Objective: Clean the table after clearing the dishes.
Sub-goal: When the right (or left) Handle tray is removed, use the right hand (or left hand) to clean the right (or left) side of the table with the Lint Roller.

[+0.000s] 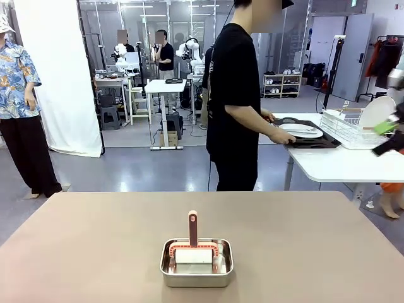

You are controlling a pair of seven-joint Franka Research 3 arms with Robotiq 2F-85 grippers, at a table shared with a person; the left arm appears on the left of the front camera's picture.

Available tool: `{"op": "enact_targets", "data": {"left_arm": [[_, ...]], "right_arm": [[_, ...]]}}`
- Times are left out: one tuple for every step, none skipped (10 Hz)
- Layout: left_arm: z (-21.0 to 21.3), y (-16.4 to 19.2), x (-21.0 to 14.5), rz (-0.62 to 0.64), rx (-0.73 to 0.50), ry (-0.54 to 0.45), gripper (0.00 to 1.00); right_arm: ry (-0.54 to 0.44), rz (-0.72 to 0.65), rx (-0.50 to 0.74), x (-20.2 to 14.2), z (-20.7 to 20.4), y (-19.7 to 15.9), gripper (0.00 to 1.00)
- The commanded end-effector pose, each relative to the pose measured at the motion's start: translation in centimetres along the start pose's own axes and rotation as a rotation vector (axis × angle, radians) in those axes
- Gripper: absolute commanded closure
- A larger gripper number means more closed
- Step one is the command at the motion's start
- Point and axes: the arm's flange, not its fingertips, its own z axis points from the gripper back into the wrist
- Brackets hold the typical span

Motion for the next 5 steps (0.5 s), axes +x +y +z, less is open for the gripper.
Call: {"op": "enact_targets", "data": {"left_arm": [[0.2,-0.1,-0.3,-0.009,-0.007,-0.008,0.0],[0.2,-0.1,-0.3,-0.009,-0.007,-0.008,0.0],[0.2,-0.1,-0.3,-0.009,-0.007,-0.008,0.0],[0.2,-0.1,-0.3,-0.009,-0.007,-0.008,0.0],[0.2,-0.1,-0.3,-0.009,-0.007,-0.008,0.0]], "right_arm": [[0.2,0.272,-0.186,0.0,-7.4,2.0,0.0],[0.283,0.408,-0.287,0.4,-11.8,4.3,0.0],[0.351,0.518,-0.343,0.1,-15.7,6.2,0.0],[0.403,0.625,-0.444,-0.1,-19.4,7.6,0.0],[0.426,0.755,-0.555,-0.1,-22.2,8.6,0.0]]}}
